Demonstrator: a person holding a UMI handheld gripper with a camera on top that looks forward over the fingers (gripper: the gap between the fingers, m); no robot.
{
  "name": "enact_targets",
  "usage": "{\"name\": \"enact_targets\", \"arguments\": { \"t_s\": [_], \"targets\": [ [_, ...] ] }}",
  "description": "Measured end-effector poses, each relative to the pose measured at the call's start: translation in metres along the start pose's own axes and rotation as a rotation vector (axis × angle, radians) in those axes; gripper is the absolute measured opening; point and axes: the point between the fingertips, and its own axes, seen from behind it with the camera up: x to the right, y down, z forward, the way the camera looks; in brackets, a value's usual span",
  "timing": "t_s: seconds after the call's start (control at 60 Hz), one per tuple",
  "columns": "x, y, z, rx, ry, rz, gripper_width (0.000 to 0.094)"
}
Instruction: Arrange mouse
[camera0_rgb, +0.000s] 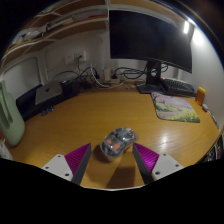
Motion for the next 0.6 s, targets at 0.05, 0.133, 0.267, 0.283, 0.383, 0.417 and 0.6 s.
{"name": "enact_targets", "arguments": {
  "t_s": [0.05, 0.133, 0.267, 0.283, 0.383, 0.417, 0.6],
  "targets": [
    [0.000, -0.005, 0.006, 0.003, 0.004, 0.002, 0.0856],
    [-0.002, -0.013, 0.017, 0.007, -0.003, 0.010, 0.0858],
    [-0.004, -0.024, 0.033, 0.009, -0.003, 0.001, 0.0858],
    [-0.004, -0.025, 0.034, 0.009, -0.004, -0.001, 0.0857],
    [-0.008, -0.031, 0.041, 0.009, -0.013, -0.001, 0.0858],
    [-0.010, -0.032, 0.043, 0.010, -0.020, -0.001, 0.0859],
    [-0.008, -0.036, 0.051, 0.009, -0.013, -0.021, 0.0526]
  ]
}}
